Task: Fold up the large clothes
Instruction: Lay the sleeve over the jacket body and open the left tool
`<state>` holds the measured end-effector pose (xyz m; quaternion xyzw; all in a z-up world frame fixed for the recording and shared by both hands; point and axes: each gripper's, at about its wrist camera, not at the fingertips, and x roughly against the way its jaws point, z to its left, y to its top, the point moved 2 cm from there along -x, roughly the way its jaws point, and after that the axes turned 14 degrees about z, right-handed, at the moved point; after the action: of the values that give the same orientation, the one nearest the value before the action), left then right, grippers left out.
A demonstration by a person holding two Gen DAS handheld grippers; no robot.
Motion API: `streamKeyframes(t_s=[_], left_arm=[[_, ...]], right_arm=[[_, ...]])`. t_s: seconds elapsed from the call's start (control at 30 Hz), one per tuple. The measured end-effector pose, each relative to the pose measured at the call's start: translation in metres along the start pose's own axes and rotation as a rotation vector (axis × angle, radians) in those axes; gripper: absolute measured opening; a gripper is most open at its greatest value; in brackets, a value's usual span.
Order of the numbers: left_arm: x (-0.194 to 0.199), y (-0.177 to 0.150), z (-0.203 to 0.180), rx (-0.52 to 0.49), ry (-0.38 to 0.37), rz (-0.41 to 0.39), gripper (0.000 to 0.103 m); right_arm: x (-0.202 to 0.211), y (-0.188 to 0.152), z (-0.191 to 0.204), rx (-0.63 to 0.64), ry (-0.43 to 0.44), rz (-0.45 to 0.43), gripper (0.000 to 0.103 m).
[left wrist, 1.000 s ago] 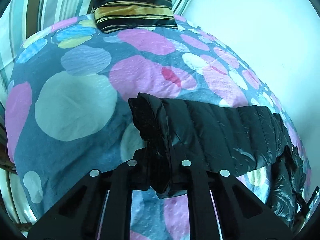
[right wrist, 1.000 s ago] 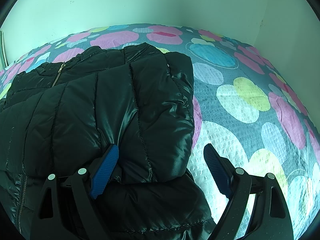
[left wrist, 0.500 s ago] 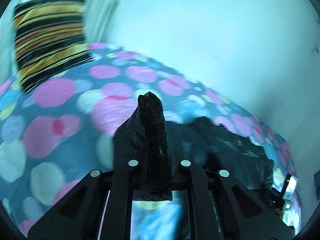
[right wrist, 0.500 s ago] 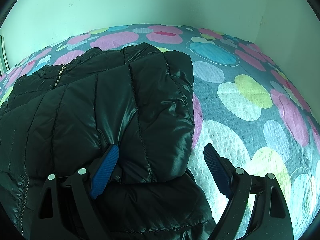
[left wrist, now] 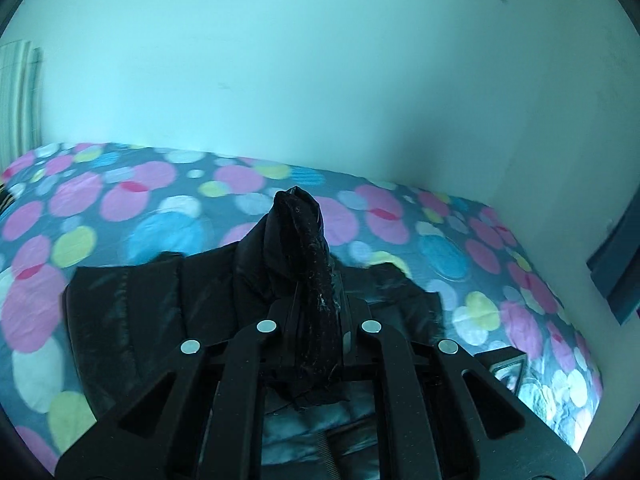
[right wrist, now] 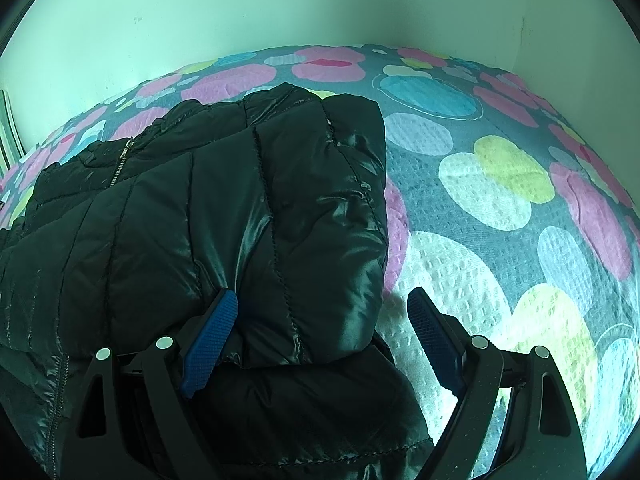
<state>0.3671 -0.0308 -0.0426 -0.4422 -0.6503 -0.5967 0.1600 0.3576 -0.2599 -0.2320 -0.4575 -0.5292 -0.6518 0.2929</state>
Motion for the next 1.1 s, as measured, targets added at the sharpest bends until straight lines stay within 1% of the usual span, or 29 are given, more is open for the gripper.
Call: streamKeyframes(t_s=[0.1, 0.17, 0.3, 0.37, 0.43, 0.53, 0.6, 0.67, 0.7, 0.73, 0.77, 0.83, 0.9, 1.0, 1.1], left_arm=[[-0.029, 0.001, -0.032, -0.057, -0.011, 0.041, 0.01], [-0.058, -0.004, -0.048, -0.085, -0.007, 0.094, 0.01], [-0.106, -0.026, -0.055, -0.101, 0.007, 0.191, 0.01], [-0.119, -0.034, -0.054, -0.097, 0.004, 0.225, 0.01], [-0.133, -0.041, -0.054, -0.098, 0.006, 0.251, 0.01], [-0.142, -0.047, -0.058, -0.105, 0.011, 0.266, 0.011], [-0.141, -0.048, -0.06, -0.108, 0.014, 0.265, 0.014], [-0.133, -0.047, -0.062, -0.1, 0.005, 0.251, 0.022], [-0.127, -0.047, -0.061, -0.098, -0.003, 0.242, 0.035], [-0.116, -0.046, -0.06, -0.094, 0.002, 0.226, 0.054], [-0.106, -0.046, -0.059, -0.09, 0.009, 0.208, 0.06], [-0.083, -0.048, -0.05, -0.089, 0.004, 0.176, 0.062], [-0.062, -0.051, -0.033, -0.069, 0.045, 0.145, 0.063], [-0.035, -0.059, 0.011, -0.01, 0.136, 0.113, 0.063], [-0.017, -0.07, 0.067, 0.061, 0.257, 0.098, 0.063]], right_arm=[[-0.001, 0.0, -0.002, -0.007, 0.014, 0.003, 0.085], [-0.001, 0.0, -0.003, -0.011, 0.02, 0.004, 0.085], [-0.001, -0.001, -0.004, -0.018, 0.033, 0.006, 0.085], [-0.001, -0.001, -0.005, -0.022, 0.04, 0.007, 0.085], [-0.002, 0.0, -0.006, -0.025, 0.045, 0.009, 0.085], [-0.002, 0.0, -0.006, -0.028, 0.05, 0.01, 0.085], [-0.002, 0.0, -0.007, -0.027, 0.049, 0.01, 0.085], [-0.002, 0.0, -0.007, -0.028, 0.05, 0.011, 0.085], [-0.002, 0.0, -0.007, -0.028, 0.05, 0.011, 0.085], [-0.002, 0.0, -0.007, -0.028, 0.05, 0.01, 0.085], [-0.002, 0.0, -0.007, -0.028, 0.049, 0.01, 0.085], [-0.002, 0.0, -0.007, -0.028, 0.05, 0.01, 0.085], [-0.001, 0.0, -0.008, -0.033, 0.058, 0.008, 0.085], [0.004, 0.001, -0.012, -0.045, 0.069, 0.003, 0.085], [0.017, 0.0, -0.016, -0.055, 0.073, -0.001, 0.085]])
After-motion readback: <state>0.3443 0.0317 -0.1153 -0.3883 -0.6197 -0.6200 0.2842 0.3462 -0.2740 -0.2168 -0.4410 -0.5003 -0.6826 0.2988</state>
